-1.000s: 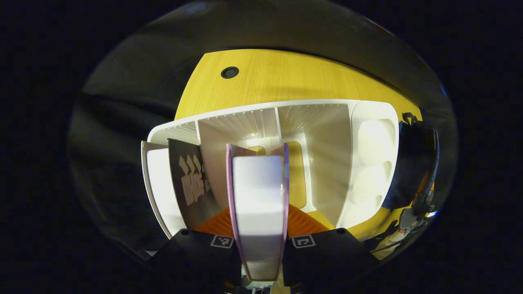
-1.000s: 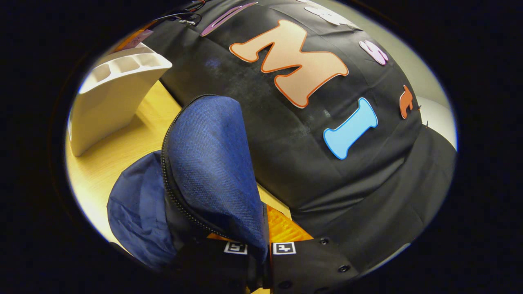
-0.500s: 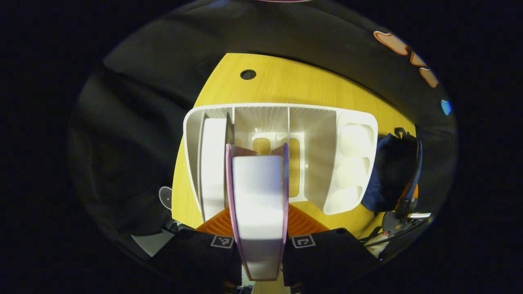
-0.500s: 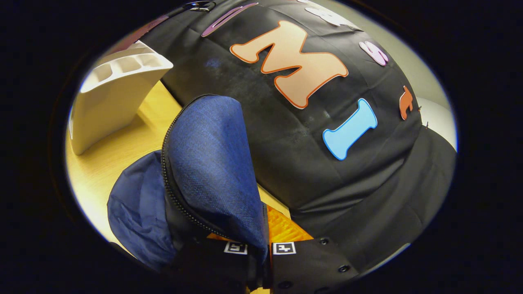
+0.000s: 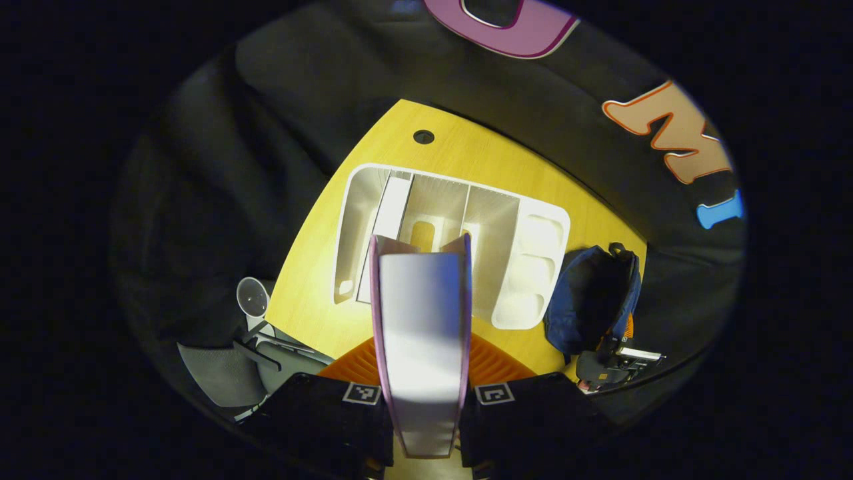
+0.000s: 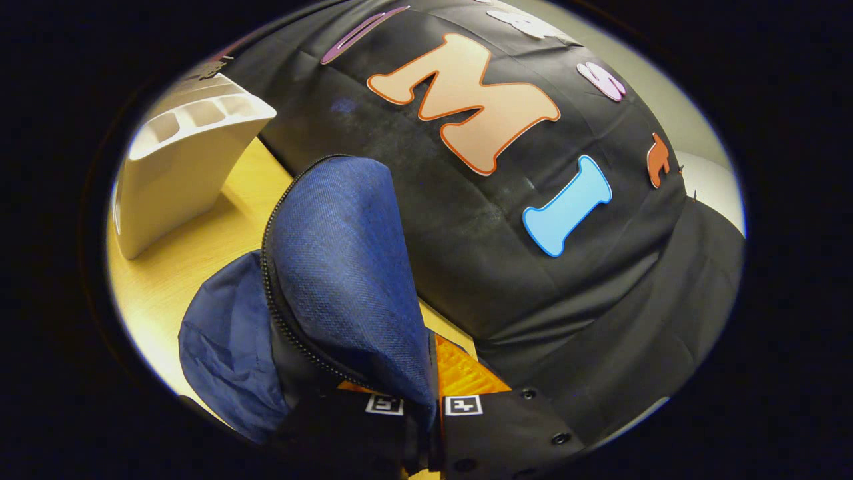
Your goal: Open the schoolbag, grab two books from the bookshelf and put them into the schoolbag.
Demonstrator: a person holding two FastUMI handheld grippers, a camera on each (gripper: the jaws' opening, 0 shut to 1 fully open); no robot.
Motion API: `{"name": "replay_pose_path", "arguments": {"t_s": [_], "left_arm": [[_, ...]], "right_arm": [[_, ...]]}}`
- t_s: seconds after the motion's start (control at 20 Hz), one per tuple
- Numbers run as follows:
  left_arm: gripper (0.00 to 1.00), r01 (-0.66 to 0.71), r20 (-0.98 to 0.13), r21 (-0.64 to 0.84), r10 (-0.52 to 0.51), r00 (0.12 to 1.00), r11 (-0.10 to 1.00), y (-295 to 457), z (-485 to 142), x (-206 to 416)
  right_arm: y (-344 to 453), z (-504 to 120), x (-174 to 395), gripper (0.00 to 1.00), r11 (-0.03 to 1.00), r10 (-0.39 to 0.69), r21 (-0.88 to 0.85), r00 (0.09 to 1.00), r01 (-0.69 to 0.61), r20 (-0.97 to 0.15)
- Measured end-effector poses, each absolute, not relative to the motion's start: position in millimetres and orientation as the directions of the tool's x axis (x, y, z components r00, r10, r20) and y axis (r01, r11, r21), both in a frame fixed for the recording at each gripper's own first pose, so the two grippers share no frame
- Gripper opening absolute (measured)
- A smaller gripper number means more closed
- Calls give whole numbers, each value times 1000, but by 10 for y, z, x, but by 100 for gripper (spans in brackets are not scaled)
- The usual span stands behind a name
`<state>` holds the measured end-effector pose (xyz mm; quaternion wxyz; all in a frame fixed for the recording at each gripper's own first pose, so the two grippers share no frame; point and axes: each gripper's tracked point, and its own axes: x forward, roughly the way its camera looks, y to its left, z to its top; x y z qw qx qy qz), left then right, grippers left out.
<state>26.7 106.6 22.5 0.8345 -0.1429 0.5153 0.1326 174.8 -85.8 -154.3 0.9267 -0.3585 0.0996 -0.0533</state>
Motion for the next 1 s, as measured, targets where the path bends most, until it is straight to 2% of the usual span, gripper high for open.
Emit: {"name": "replay_pose_path", "arguments": {"t_s": [0.15,0.4,0.8,1.0], "left_arm": [[36,-349,-869,-130,64,491,928,891,441,189],[36,-244,-805,-175,4,594,954,545,637,247],[35,-64,-674,-421,-265,689,905,-502,589,606],[36,-11,-626,-495,-348,698,869,-957,306,895]], "right_arm": [[-873,-1528,1747,6,748,-167,-663,975,28,-147],[-925,-1501,1742,6,776,-166,-630,975,36,-148],[-993,-1457,1740,6,818,-161,-574,975,43,-156],[-1032,-1440,1721,6,839,-160,-542,974,47,-163]]}}
